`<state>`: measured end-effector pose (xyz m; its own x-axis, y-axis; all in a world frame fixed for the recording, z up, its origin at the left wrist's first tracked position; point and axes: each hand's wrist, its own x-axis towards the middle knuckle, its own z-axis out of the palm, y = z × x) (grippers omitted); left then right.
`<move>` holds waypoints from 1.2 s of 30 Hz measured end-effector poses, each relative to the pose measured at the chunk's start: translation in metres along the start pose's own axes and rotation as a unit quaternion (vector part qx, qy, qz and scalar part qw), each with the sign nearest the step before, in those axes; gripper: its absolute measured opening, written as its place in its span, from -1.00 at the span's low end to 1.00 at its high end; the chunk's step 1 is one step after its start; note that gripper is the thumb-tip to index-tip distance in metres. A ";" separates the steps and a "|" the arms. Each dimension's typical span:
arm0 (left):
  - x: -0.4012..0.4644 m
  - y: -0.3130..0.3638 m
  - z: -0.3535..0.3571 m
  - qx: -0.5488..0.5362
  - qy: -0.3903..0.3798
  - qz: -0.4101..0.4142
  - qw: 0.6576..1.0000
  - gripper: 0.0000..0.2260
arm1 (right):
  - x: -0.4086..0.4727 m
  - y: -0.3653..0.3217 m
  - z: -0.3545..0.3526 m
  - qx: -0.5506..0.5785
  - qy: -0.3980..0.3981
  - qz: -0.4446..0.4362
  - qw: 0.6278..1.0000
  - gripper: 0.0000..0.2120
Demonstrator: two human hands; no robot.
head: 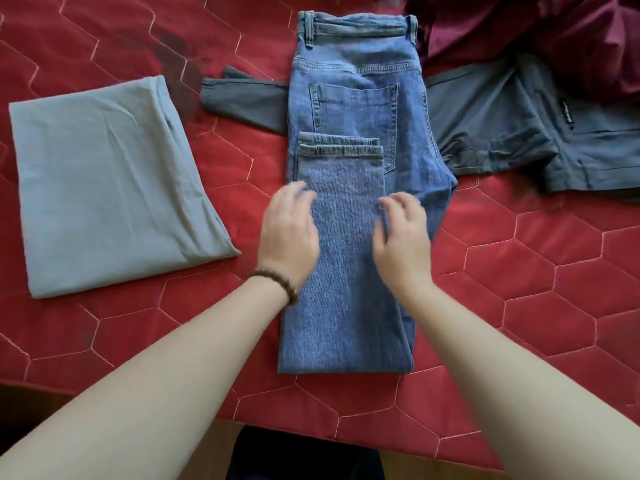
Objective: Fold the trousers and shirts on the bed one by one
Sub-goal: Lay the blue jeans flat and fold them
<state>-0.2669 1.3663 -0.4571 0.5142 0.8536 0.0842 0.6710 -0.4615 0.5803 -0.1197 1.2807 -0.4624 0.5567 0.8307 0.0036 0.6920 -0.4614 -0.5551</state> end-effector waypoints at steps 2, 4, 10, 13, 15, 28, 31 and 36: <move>-0.027 0.009 0.014 0.044 -0.081 0.064 0.994 -0.62 | -0.029 -0.004 0.016 -0.037 -0.037 -0.097 0.994 -0.67; -0.051 0.010 0.027 0.120 -0.189 0.078 0.971 -0.55 | -0.057 -0.005 0.032 -0.060 -0.116 -0.133 0.982 -0.58; -0.067 -0.003 0.038 0.262 -0.222 0.077 0.936 -0.49 | -0.075 0.010 0.040 -0.179 -0.143 -0.131 0.965 -0.50; -0.077 0.000 0.032 0.268 -0.234 0.055 0.933 -0.43 | -0.090 0.016 0.033 -0.209 -0.138 -0.096 0.963 -0.44; -0.101 -0.001 0.027 0.251 -0.258 0.075 0.930 -0.38 | -0.115 0.022 0.028 -0.222 -0.147 -0.100 0.959 -0.40; -0.058 0.000 0.035 0.252 -0.228 0.093 0.936 -0.44 | -0.051 0.022 0.025 -0.203 -0.134 -0.200 0.949 -0.51; -0.006 -0.009 0.050 0.287 -0.196 0.089 0.934 -0.40 | 0.006 0.023 0.034 -0.206 -0.145 -0.217 0.943 -0.47; 0.052 -0.035 0.045 0.285 -0.178 0.111 0.935 -0.40 | 0.063 0.044 0.028 -0.270 -0.150 -0.226 0.924 -0.44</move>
<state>-0.2393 1.4160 -0.5095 0.7521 0.6333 -0.1826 0.6498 -0.7587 0.0452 -0.0670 1.3209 -0.5102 0.0579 0.9883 -0.1412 0.9962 -0.0664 -0.0565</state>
